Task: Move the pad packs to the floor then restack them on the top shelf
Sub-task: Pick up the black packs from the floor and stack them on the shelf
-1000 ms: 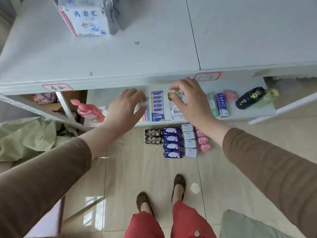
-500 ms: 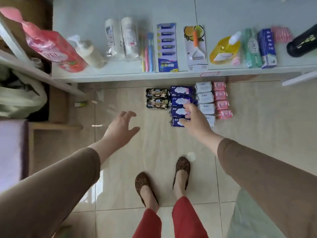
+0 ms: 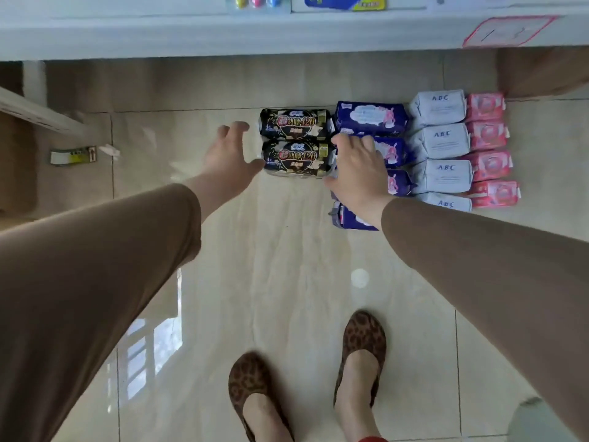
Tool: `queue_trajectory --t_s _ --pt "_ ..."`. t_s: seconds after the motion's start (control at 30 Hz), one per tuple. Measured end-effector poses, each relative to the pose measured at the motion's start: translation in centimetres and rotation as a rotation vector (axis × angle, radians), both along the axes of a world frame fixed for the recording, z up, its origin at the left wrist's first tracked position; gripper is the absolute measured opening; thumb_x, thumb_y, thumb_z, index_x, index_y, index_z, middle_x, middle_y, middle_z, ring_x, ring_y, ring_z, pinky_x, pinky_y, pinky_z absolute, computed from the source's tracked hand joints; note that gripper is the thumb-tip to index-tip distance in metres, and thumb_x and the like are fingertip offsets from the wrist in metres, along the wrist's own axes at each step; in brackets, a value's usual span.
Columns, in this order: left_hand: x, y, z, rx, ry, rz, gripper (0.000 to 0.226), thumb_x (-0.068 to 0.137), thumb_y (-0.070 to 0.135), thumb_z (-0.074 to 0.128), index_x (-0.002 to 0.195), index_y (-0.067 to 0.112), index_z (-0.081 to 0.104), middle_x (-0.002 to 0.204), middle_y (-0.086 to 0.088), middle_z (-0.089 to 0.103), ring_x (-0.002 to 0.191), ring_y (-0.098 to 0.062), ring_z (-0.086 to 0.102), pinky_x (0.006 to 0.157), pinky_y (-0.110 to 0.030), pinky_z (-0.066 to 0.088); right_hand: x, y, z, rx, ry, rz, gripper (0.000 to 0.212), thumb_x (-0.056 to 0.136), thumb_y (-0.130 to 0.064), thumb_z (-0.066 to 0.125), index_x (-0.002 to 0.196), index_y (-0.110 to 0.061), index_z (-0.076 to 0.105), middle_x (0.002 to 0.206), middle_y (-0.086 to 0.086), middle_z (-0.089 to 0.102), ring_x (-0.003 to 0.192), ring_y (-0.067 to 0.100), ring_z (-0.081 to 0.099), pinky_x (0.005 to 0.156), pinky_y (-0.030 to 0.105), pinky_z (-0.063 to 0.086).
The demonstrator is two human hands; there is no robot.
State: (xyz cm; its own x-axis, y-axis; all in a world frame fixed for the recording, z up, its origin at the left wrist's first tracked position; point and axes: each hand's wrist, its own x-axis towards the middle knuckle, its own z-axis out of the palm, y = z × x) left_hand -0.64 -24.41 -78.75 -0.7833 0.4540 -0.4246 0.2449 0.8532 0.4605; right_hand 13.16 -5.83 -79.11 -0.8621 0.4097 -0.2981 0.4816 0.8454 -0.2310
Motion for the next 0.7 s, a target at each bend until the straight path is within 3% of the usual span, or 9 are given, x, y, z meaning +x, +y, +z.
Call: queue_trajectory --t_s 0.17,0.3,0.37,0.43,0.53,0.63,0.7 --pt "-2.9 4.5 -4.1 -0.002 0.029 -0.037 0.074 0.084 0.029 0.071 0.147 0.022 0.033 0.143 -0.011 0.038 0.121 -0.034 0.05 0.098 -0.039 0.042 -1.7 -0.5 -4.5 0.212 -0.026 0.149 0.068 0.076 -0.044 0.076 0.128 -0.012 0.044 0.118 0.008 0.057 0.118 0.03 0.044 0.092 0.042 0.036" --pt "-4.0 7.2 -6.9 -0.053 -0.03 -0.075 0.083 0.079 0.014 0.068 0.15 0.031 0.029 0.151 -0.008 0.026 0.126 -0.034 0.049 0.103 -0.037 0.045 -2.1 -1.0 -6.6 0.301 -0.009 0.2 0.063 0.075 -0.056 0.071 0.12 -0.014 0.055 0.114 0.007 0.054 0.111 0.029 0.045 0.092 0.041 0.035" --pt "-4.0 7.7 -7.8 -0.08 -0.033 -0.057 0.072 0.079 0.013 0.069 0.143 0.027 0.038 0.144 -0.01 0.032 0.116 -0.036 0.055 0.102 -0.034 0.045 -2.4 -1.3 -7.1 0.301 -0.012 0.208 0.054 0.076 -0.054 0.071 0.113 -0.016 0.061 0.113 0.006 0.052 0.11 0.029 0.044 0.092 0.042 0.035" --pt "-3.7 7.4 -7.9 -0.104 -0.011 -0.027 0.058 0.081 0.017 0.072 0.133 0.022 0.046 0.132 -0.012 0.039 0.103 -0.036 0.06 0.095 -0.036 0.048 -2.6 -1.6 -6.8 0.235 -0.005 0.187 0.048 0.076 -0.049 0.073 0.111 -0.018 0.063 0.113 0.005 0.053 0.11 0.028 0.044 0.091 0.041 0.036" --pt "-3.1 5.3 -6.1 -0.121 0.024 -0.023 0.05 0.084 0.021 0.073 0.128 0.017 0.051 0.127 -0.013 0.044 0.1 -0.036 0.059 0.087 -0.037 0.047 -1.9 -2.4 -4.9 0.021 0.012 0.131 0.046 0.077 -0.043 0.073 0.113 -0.016 0.059 0.112 0.006 0.059 0.109 0.028 0.048 0.084 0.038 0.038" --pt "-2.6 1.8 -1.6 -0.113 0.043 -0.038 0.045 0.085 0.024 0.072 0.126 0.013 0.055 0.123 -0.015 0.048 0.1 -0.036 0.057 0.08 -0.036 0.044 0.3 -3.0 -0.7 -0.263 0.056 0.043 0.044 0.079 -0.035 0.074 0.109 -0.013 0.051 0.106 0.008 0.061 0.098 0.027 0.055 0.065 0.035 0.036" --pt "-2.0 -0.7 2.7 -0.1 0.033 -0.045 0.044 0.086 0.027 0.072 0.125 0.013 0.056 0.119 -0.014 0.049 0.095 -0.034 0.057 0.075 -0.034 0.042 2.1 -3.1 3.3 -0.402 0.068 0.01 0.045 0.08 -0.03 0.075 0.11 -0.013 0.047 0.104 0.006 0.061 0.093 0.025 0.058 0.062 0.038 0.041"
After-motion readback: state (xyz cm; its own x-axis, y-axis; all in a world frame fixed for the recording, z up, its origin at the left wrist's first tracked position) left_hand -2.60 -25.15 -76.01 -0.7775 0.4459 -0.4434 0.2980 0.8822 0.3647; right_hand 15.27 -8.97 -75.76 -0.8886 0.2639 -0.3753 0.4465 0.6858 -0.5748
